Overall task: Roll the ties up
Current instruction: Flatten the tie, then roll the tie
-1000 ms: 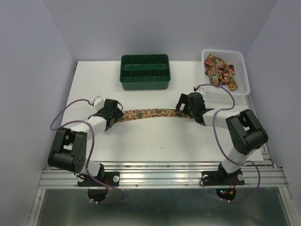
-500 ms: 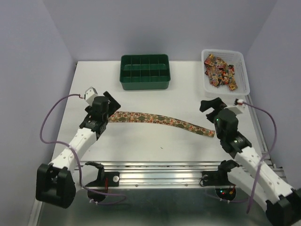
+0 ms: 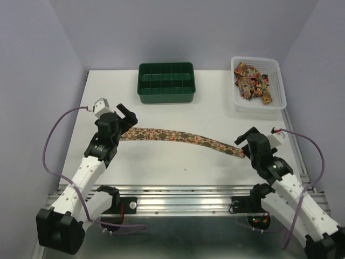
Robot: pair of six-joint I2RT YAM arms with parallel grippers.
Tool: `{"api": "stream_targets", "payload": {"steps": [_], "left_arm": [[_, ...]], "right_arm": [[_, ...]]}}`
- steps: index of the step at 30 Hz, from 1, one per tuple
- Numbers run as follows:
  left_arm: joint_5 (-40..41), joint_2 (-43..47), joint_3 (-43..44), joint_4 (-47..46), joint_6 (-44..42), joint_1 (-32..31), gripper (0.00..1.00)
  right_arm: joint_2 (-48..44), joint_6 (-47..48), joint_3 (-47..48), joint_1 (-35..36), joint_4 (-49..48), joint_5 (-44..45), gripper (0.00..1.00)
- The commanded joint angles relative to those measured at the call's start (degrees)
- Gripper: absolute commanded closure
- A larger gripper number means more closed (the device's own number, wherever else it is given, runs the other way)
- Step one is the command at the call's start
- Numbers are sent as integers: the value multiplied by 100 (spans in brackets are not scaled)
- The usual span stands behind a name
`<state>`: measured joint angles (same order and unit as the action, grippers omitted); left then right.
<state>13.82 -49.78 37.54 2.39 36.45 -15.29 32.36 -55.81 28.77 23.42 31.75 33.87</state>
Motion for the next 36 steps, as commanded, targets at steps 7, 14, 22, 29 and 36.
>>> {"api": "stream_targets", "payload": {"steps": [7,14,22,29,36], "left_arm": [[-661,-620,-45,-547,-287,8,1],[-793,-656,-142,-723,-261,8,1],[-969,-586,-186,-784,-287,8,1],[-1040,-550,-230,-837,-270,8,1],[-1013,-612,-256,-863,-252,8,1]], "right_arm": [[3450,-652,1043,-39,1029,621,0],[3699,-597,954,-162,596,252,9],[3119,-361,613,-636,517,59,29],[3110,25,366,-883,88,-318,34],[3750,281,287,-971,-405,-468,42]]}}
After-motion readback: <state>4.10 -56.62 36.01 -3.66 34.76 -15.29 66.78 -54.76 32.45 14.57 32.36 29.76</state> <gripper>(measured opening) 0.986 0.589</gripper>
